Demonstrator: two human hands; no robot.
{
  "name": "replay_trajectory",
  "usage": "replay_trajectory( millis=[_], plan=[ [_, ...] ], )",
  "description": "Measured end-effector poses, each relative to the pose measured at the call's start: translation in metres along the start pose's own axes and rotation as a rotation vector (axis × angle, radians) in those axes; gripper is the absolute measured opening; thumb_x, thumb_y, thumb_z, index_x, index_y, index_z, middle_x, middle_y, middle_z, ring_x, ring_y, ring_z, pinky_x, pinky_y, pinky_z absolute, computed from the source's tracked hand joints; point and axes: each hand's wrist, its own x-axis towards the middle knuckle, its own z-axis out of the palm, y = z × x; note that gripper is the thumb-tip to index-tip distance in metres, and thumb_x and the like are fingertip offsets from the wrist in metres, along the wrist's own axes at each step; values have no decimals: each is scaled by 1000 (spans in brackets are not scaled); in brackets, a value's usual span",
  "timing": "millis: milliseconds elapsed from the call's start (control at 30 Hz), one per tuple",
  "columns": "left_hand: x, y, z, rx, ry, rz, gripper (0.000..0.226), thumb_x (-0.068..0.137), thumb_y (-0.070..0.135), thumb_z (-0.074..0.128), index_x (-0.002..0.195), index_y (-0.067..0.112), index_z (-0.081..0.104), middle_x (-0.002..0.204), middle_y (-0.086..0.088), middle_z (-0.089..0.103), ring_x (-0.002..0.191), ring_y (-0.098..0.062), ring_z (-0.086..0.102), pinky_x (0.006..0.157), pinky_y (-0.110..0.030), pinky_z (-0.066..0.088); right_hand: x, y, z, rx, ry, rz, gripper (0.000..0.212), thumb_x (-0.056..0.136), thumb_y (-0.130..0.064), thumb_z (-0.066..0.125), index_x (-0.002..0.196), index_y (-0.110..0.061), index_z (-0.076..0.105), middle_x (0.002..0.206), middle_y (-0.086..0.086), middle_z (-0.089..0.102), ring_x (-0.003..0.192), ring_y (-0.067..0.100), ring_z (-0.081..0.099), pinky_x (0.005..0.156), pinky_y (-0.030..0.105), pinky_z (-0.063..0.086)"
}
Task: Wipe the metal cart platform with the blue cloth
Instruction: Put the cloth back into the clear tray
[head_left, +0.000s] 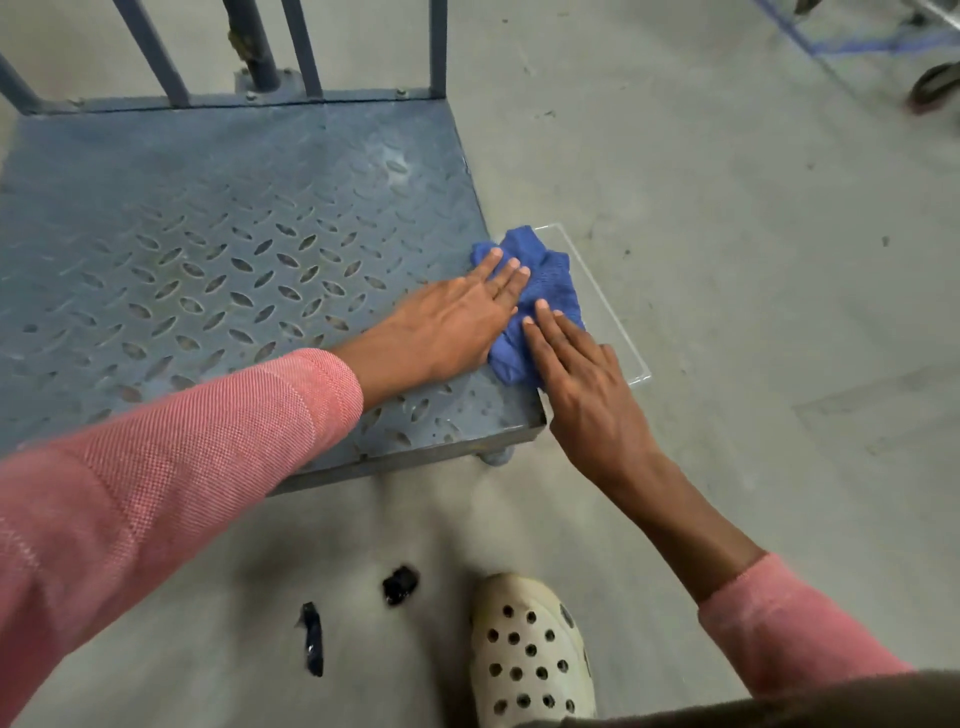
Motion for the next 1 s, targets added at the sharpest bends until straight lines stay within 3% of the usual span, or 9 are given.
replay_trajectory(
  millis=[133,300,500,567,667,733,833,900,1000],
  plan=[
    [35,14,-4,58,28,97,61,107,5,24,163,-2,1,173,-17,6,161,-26,1,125,-36,28,6,38,1,-72,22,3,64,87,-3,20,144,5,47,154,21,40,138,37,47,94,46,50],
    [84,26,3,147,15,131,65,97,6,2,161,-5,4,172,-20,10,161,-29,2,122,-39,30,19,77,11,-136,-15,35,66,85,-2,17,143,7,47,153,23,42,136,39,49,90,45,51],
    [137,24,30,303,-349,123,58,115,28,24,163,-2,14,173,-18,5,160,-35,-3,128,-43,5,34,96,52,-133,-220,35,62,81,-6,25,130,10,59,138,28,56,120,43,62,85,48,56],
    [142,24,37,301,-466,103,58,113,31,29,163,4,18,173,-12,9,161,-29,1,129,-45,8,35,94,65,-118,-248,34,58,77,-3,36,127,10,61,133,29,60,116,43,64,89,52,56],
    [137,26,38,322,-544,108,61,110,35,35,166,17,16,174,-3,9,161,-24,6,130,-48,8,42,94,71,-119,-316,65,64,85,2,45,149,4,40,156,23,37,143,37,40,112,45,37],
    [130,30,34,362,-576,109,65,110,38,37,167,23,10,175,-2,3,161,-24,2,130,-51,5,48,96,74,-151,-400,94,61,98,-6,42,156,-3,26,165,15,21,151,32,23,117,41,24],
    [126,34,29,443,-535,100,68,110,42,34,166,25,2,173,-9,-10,161,-28,-11,128,-57,-5,54,101,80,-216,-413,117,50,102,-15,31,150,-1,38,159,18,33,146,35,31,115,42,30],
    [125,34,30,481,-509,102,68,110,41,32,167,24,-1,173,-12,-13,160,-30,-13,126,-60,-8,57,103,85,-253,-424,123,61,94,-20,15,139,0,51,148,20,46,136,36,41,110,43,37],
    [127,34,32,470,-552,121,64,109,42,35,167,30,11,174,-7,4,161,-29,-3,126,-62,-8,55,102,86,-225,-441,93,53,91,-21,22,122,-4,62,128,18,59,122,37,53,96,41,44]
  ],
)
